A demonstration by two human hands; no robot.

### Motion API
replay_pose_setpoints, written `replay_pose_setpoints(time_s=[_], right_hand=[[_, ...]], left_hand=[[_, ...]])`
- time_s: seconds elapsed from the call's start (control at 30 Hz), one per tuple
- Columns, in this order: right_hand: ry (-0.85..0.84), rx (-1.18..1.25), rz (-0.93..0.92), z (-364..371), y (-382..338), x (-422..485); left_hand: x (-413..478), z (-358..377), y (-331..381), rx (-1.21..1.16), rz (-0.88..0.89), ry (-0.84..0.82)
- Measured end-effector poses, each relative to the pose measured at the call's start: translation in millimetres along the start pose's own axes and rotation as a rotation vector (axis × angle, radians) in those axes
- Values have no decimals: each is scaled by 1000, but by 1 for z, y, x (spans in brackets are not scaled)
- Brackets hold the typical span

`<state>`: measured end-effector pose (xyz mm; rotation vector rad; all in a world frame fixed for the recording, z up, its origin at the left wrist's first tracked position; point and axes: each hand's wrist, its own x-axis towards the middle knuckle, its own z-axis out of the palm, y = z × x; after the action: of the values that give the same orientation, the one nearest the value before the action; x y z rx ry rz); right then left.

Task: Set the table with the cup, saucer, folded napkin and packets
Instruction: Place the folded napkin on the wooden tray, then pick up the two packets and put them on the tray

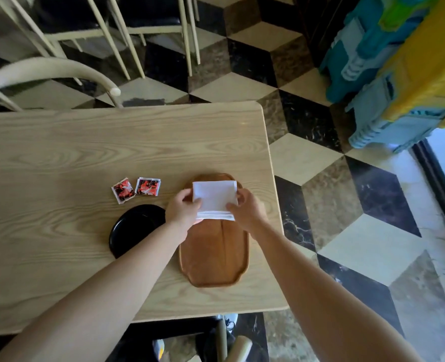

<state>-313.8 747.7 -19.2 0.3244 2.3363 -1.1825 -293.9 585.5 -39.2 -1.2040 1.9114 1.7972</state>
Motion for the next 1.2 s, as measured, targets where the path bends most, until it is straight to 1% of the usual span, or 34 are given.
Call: replay_pose_setpoints(time_s=[0.2,0.27,0.33,0.43,0.5,0.6,0.7,0.77,0.87,1.0,1.2], right_hand=[[12,-204,-91,0,3,9],[16,-221,-87,2,5,11],[20,-231,-80,3,6,13],[38,-247,-85,4,6,14],[44,-249,-80,3,4,12],[47,-290,-68,0,-3,8],[103,-368,-44,-6,-18,2],[143,-369,-61,-10,-35,-2],[134,-355,-129,-8,-71,-6],[65,-353,-198,15,-122,-11],[-60,-368,-270,77,-168,-9]], left_hand=[[0,6,-3,373,214,195],[-4,8,-2,488,263,214],[-7,8,-3,554,313,206],[-7,6,-5,587,364,184],[-5,3,-6,599,339,178],[-4,-4,-1,583,229,115],[-4,-18,10,516,155,25],[-8,-33,26,575,190,49],[-11,-66,53,617,236,128],[-9,-116,76,642,271,220],[4,-182,81,691,290,236]])
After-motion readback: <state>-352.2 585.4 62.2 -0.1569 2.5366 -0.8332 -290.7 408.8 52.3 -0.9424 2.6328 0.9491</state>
